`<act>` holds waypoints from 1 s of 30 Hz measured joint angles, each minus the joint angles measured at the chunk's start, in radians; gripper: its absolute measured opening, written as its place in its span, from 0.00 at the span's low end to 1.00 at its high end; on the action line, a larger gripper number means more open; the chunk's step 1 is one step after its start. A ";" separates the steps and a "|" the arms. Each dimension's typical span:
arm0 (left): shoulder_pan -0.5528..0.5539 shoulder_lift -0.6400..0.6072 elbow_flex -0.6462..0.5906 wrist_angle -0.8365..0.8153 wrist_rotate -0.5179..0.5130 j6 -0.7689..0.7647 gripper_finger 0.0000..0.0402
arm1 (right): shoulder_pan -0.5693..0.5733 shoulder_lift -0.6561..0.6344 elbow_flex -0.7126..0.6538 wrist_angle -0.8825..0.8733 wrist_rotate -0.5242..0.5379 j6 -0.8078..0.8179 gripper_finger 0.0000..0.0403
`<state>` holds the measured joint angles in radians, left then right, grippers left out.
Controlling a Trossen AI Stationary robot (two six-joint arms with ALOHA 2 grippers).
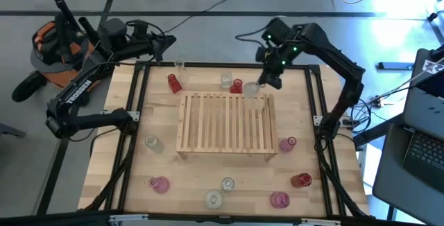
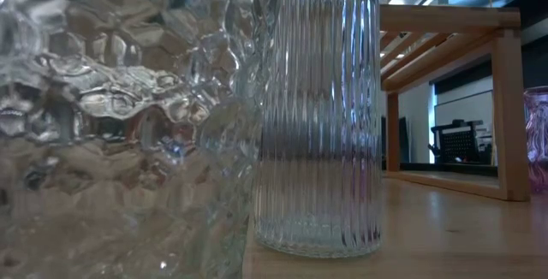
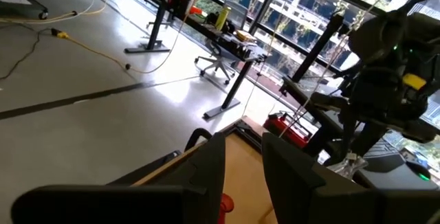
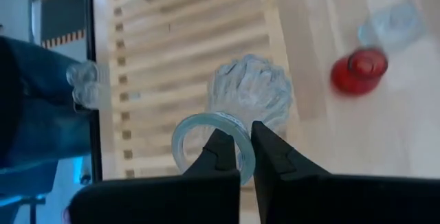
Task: Sort vases onto shelf
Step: Put the transparent vase on the shelf
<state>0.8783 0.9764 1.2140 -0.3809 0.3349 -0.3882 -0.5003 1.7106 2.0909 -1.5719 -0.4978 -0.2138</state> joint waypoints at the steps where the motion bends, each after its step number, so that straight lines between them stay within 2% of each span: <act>1: 0.000 0.000 0.000 -0.003 0.002 0.000 0.22 | 0.000 -0.011 -0.029 0.000 0.002 0.001 0.00; 7: -0.001 0.000 0.000 -0.005 0.027 -0.001 0.22 | -0.004 -0.123 -0.200 0.000 0.021 0.050 0.00; 13: -0.001 0.000 0.000 -0.005 0.020 0.002 0.22 | -0.003 -0.197 -0.308 0.000 0.007 0.075 0.00; 30: -0.011 0.000 0.000 -0.005 0.017 -0.003 0.22 | -0.003 -0.201 -0.353 0.001 0.016 0.033 0.00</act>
<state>0.8673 0.9764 1.2140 -0.3859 0.3518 -0.3908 -0.5034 1.5097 1.7374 -1.5707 -0.4820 -0.1805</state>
